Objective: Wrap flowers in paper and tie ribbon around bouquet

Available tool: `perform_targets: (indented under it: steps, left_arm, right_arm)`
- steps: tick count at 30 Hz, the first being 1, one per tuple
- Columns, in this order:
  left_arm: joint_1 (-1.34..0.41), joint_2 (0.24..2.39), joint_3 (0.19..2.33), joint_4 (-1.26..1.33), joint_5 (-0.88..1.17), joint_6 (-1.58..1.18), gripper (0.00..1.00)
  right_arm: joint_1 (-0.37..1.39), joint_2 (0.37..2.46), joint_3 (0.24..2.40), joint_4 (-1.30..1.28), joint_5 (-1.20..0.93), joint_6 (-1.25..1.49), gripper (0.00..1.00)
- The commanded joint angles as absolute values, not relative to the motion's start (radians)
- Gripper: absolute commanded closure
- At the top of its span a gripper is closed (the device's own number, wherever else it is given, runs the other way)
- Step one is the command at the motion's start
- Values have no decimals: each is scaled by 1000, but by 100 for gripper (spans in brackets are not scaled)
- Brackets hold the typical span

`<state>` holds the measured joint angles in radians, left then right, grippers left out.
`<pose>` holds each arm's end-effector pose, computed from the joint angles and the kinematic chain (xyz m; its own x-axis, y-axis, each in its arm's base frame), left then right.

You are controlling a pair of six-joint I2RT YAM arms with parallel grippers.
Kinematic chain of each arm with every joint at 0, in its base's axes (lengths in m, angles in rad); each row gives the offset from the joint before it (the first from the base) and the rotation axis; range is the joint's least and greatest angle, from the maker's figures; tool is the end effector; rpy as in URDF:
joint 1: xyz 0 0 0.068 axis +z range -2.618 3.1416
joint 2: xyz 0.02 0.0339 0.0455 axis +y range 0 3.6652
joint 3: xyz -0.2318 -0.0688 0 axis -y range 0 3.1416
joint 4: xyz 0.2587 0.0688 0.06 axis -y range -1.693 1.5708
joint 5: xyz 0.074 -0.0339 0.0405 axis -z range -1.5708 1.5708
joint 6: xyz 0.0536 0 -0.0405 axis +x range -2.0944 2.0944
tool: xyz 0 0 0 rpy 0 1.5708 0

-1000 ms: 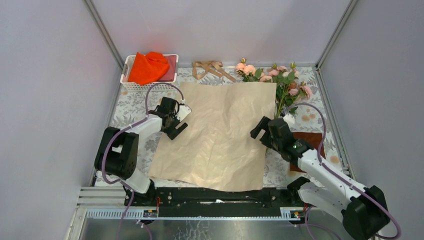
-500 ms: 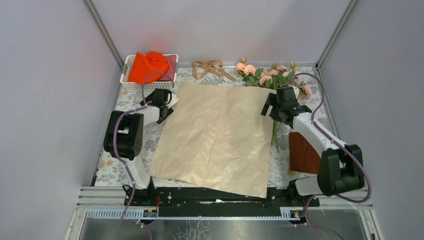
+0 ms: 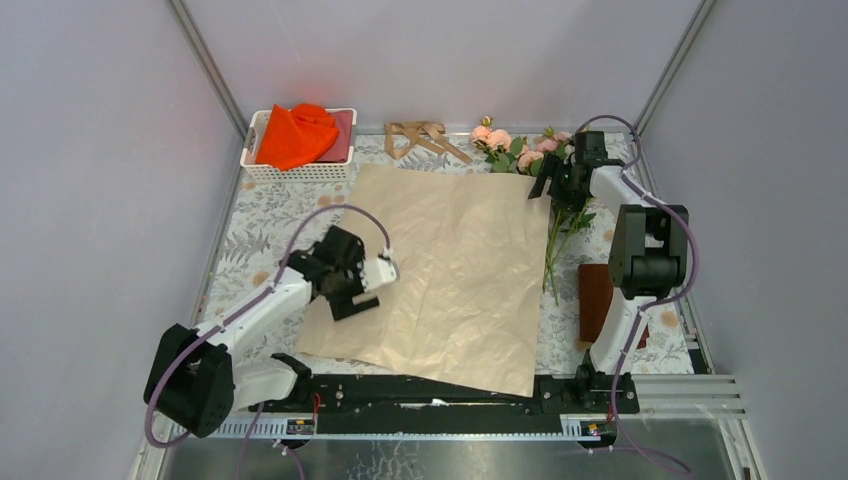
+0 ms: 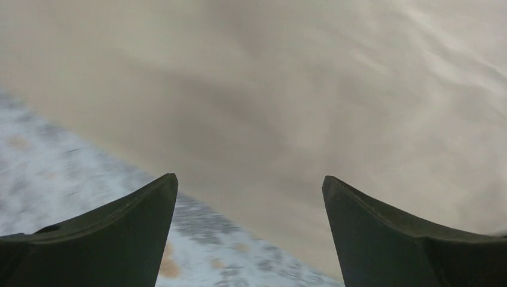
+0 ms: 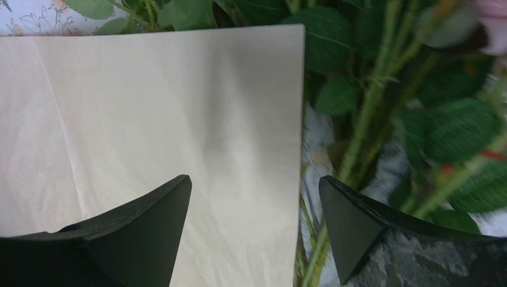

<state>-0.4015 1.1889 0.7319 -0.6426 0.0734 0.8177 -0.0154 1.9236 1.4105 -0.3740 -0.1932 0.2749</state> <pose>0.2287 -0.1014 0.1547 -0.2542 0.8984 -0.3581 0.8859 0.3649 0.2865 0.4350 0.0036 0.1582 -0.7749 0.2784 -0.5675 0.1082 0.9430 0.3147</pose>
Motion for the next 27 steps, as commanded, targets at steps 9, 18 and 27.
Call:
perform_targets:
  steps: [9,18,27]
  left_arm:
    - [-907,1099,599,-850,179,744,1]
    - [-992,1064,568,-828,138,772,1]
    - [-996,1032,413,-586,-160,832,5]
  right_arm:
    - [-32,2060,1487,-425,-413,244,38]
    - [-34,1958,1419,-407,-433,279,100]
    - [-32,1893,1396,-450,-321,262,100]
